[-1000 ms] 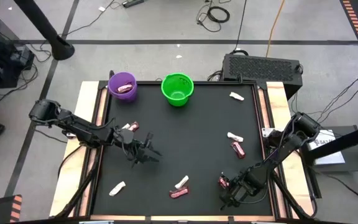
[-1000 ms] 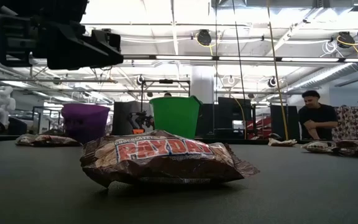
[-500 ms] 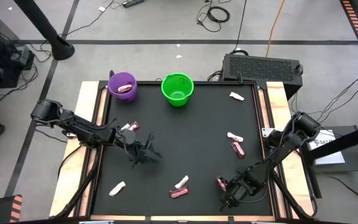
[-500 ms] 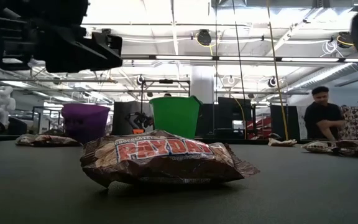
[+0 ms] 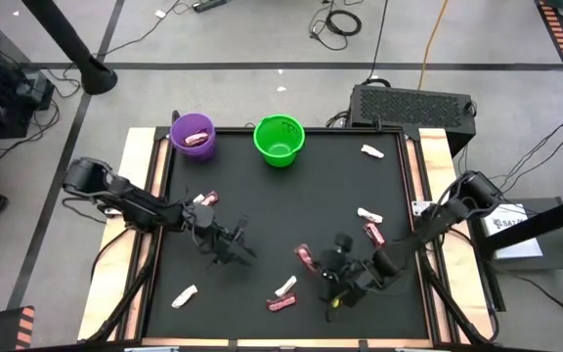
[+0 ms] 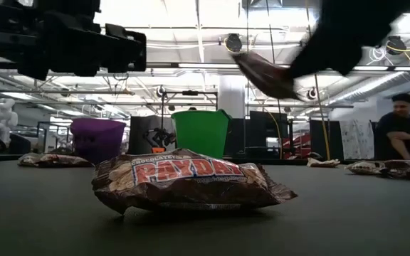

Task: Sort candy by brand, put in halloween buckets
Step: Put the brown chocolate bar into the purple bucket

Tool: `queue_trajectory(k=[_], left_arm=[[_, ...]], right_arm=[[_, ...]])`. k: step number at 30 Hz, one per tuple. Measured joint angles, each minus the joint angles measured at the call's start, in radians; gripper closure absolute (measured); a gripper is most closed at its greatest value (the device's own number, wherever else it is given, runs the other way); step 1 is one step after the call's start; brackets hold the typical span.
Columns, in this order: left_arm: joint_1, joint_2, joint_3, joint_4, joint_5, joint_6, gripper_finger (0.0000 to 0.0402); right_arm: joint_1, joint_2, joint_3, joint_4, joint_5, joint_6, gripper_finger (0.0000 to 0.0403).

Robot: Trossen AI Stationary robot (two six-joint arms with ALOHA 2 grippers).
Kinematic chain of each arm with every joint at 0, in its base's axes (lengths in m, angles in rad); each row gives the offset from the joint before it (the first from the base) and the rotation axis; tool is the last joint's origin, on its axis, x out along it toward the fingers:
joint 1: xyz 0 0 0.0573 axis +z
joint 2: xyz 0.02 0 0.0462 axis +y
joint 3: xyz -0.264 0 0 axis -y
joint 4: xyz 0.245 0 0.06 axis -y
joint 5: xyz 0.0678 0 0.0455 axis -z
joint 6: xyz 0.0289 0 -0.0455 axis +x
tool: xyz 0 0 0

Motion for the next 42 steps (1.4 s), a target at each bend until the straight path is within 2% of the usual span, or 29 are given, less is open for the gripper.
queue_trajectory(k=[6,10,13,15,20,23,27,33,42], left_arm=[[0.016,0.080,0.000,0.150,-0.015,-0.087,0.0272],[0.051,0.088,0.001,0.182,-0.107,-0.196,0.0272],[0.080,0.088,0.002,0.231,-0.214,-0.291,0.0272],[0.100,0.088,0.002,0.263,-0.234,-0.321,0.0272],[0.147,0.088,0.018,0.267,-0.234,-0.438,0.0272],[0.183,0.088,0.054,0.200,-0.221,-0.504,0.0273],[0.203,0.088,0.095,0.119,-0.167,-0.525,0.0273],[0.203,0.088,0.119,0.117,-0.140,-0.531,0.0273],[0.203,0.088,0.161,0.075,-0.171,-0.533,0.0275]], right_arm=[[-0.077,0.000,0.000,0.205,0.005,-0.305,0.0403],[-0.108,0.000,0.000,0.246,0.003,-0.392,0.0403],[-0.132,0.000,0.000,0.246,0.003,-0.396,0.0403],[-0.150,0.000,0.000,0.246,0.003,-0.394,0.0403],[-0.187,0.000,0.000,0.246,0.003,-0.394,0.0402],[-0.208,0.000,0.000,0.246,0.003,-0.393,0.0402],[-0.227,0.000,0.000,0.248,0.003,-0.394,0.0402],[-0.234,0.000,0.000,0.247,0.003,-0.398,0.0402],[-0.233,0.001,0.000,0.246,0.003,-0.425,0.0402]])
